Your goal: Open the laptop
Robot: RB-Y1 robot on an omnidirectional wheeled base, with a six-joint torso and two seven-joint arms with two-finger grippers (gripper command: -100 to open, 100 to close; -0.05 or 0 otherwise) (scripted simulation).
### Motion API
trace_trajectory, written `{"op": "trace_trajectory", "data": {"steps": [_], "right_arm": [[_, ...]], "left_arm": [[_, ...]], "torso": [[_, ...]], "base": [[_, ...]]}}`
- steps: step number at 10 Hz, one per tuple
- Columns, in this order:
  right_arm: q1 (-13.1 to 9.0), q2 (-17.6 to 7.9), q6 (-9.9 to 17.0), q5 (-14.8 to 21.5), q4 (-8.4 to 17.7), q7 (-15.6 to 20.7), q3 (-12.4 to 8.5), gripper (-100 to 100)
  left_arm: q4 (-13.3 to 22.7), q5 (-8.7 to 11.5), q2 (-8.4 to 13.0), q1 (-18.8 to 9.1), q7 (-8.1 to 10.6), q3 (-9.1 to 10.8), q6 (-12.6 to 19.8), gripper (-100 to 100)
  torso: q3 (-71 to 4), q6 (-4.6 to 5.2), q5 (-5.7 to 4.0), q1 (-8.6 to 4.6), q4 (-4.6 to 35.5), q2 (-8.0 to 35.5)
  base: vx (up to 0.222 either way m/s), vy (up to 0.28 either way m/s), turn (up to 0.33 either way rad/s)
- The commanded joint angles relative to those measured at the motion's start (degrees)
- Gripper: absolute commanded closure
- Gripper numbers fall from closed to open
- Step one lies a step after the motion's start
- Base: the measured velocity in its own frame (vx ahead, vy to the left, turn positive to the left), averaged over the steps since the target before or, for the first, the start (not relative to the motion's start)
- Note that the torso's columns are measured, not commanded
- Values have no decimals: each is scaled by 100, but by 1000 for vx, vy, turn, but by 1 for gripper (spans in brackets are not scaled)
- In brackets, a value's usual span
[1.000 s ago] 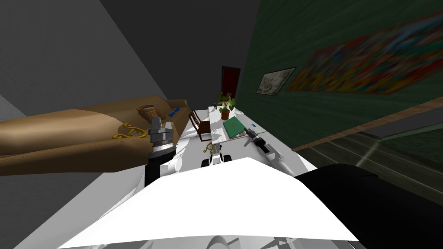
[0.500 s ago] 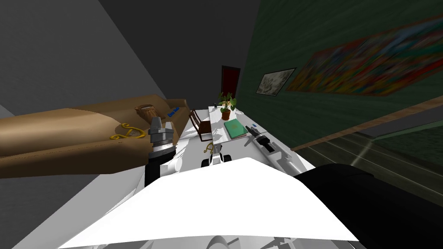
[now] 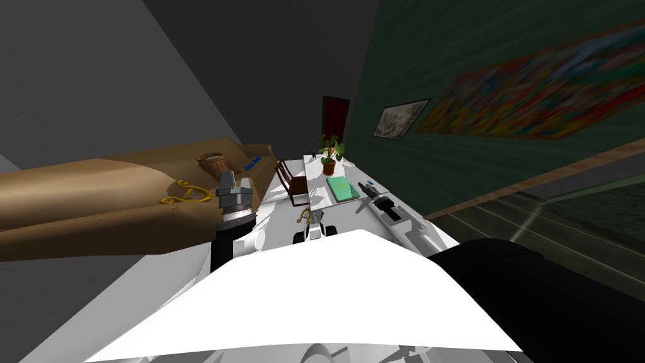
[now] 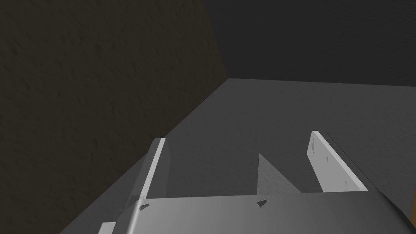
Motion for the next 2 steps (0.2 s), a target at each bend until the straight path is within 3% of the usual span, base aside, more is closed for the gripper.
{"op": "trace_trajectory", "data": {"steps": [1,2], "right_arm": [[0,0,0,0,0,0,0,0],[0,0,0,0,0,0,0,0]], "left_arm": [[0,0,0,0,0,0,0,0],[0,0,0,0,0,0,0,0]], "torso": [[0,0,0,1,0,0],[0,0,0,1,0,0]], "base": [[0,0,0],[0,0,0]]}}
